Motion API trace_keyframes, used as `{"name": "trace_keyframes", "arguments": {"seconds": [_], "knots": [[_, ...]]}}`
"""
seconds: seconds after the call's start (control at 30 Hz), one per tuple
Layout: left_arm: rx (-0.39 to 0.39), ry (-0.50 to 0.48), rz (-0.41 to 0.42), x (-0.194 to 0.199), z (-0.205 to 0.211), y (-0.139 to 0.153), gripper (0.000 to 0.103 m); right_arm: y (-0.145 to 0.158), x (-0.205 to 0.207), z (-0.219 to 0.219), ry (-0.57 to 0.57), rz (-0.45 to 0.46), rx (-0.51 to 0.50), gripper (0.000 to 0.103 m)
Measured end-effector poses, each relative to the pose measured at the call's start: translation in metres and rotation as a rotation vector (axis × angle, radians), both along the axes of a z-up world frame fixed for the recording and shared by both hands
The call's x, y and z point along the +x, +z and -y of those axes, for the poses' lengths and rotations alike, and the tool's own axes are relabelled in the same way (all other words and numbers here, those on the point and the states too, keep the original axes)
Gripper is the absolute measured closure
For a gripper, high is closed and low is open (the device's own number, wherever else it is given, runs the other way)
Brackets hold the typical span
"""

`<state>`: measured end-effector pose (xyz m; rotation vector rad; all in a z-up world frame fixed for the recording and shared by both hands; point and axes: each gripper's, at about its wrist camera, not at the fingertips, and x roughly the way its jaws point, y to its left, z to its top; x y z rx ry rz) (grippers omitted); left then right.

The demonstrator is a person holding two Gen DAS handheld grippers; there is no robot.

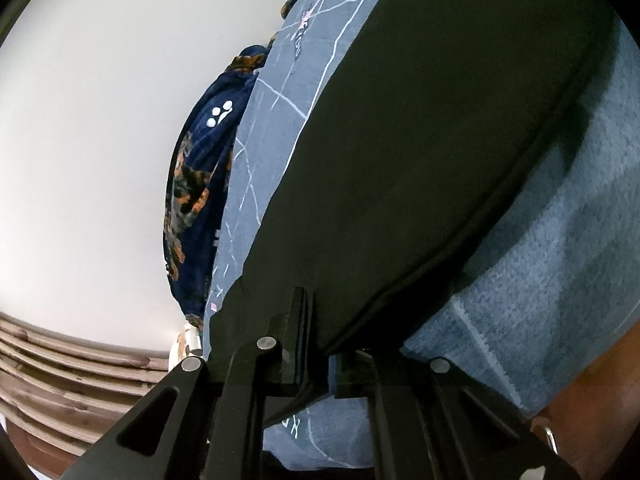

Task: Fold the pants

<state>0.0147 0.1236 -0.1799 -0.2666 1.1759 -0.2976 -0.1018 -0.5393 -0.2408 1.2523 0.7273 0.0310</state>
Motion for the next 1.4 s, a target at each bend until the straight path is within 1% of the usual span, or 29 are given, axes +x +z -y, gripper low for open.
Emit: {"name": "trace_keyframes", "arguments": {"seconds": [0.13,0.2,0.27,0.33,0.4,0.47,0.53,0.63,0.7,0.8,0.9,0.97,1.0,1.1,1.13,1.2,1.27,1.33,1.4], "knots": [[-0.007,0.013,-0.005,0.003,0.007,-0.002,0.086,-0.006,-0.008,0.013,-0.057,0.047,0.094,0.097],[-0.002,0.012,-0.006,0.004,0.008,-0.002,0.086,-0.007,-0.015,0.026,-0.101,0.066,0.104,0.096],[0.013,0.002,-0.005,0.003,0.01,-0.001,0.086,-0.007,-0.018,0.039,-0.123,0.076,0.106,0.096],[0.031,-0.01,0.001,0.003,0.013,-0.001,0.086,-0.005,-0.022,0.052,-0.164,0.082,0.092,0.096],[0.03,-0.011,-0.001,0.004,0.013,-0.001,0.085,-0.003,-0.029,0.068,-0.216,0.09,0.073,0.098],[0.023,-0.01,-0.003,0.005,0.013,-0.001,0.085,0.0,-0.035,0.081,-0.261,0.081,0.029,0.1],[0.014,-0.008,-0.007,0.005,0.013,-0.002,0.085,0.002,-0.041,0.09,-0.291,0.074,0.004,0.101],[0.021,-0.015,-0.004,0.005,0.013,-0.001,0.085,0.008,-0.052,0.102,-0.336,0.085,-0.036,0.101],[0.022,-0.019,-0.002,0.004,0.014,-0.001,0.083,0.008,-0.058,0.108,-0.353,0.071,-0.054,0.101],[0.021,-0.031,0.002,0.004,0.016,-0.001,0.078,-0.003,-0.062,0.113,-0.366,0.064,-0.029,0.101],[0.051,-0.059,0.016,0.003,0.022,0.0,0.074,0.003,-0.059,0.114,-0.369,0.071,-0.064,0.101],[0.054,-0.073,0.023,0.002,0.025,-0.001,0.07,0.006,-0.06,0.119,-0.369,0.091,-0.055,0.101],[0.054,-0.075,0.025,0.002,0.025,-0.001,0.07,0.006,-0.058,0.122,-0.369,0.074,-0.056,0.1],[0.038,-0.065,0.022,0.002,0.023,-0.002,0.069,-0.001,-0.065,0.132,-0.377,0.066,0.005,0.095],[0.027,-0.059,0.019,0.003,0.021,-0.002,0.069,-0.002,-0.069,0.134,-0.386,0.058,0.011,0.095],[0.014,-0.051,0.014,0.003,0.02,-0.003,0.069,-0.001,-0.078,0.137,-0.41,0.071,0.033,0.094],[0.01,-0.049,0.011,0.004,0.02,-0.002,0.069,0.007,-0.083,0.138,-0.421,0.079,0.0,0.094],[0.01,-0.05,0.01,0.004,0.02,-0.002,0.069,0.015,-0.08,0.138,-0.409,0.059,-0.047,0.097],[0.01,-0.049,0.012,0.003,0.02,-0.002,0.069,0.018,-0.074,0.141,-0.399,0.038,-0.059,0.098]]}}
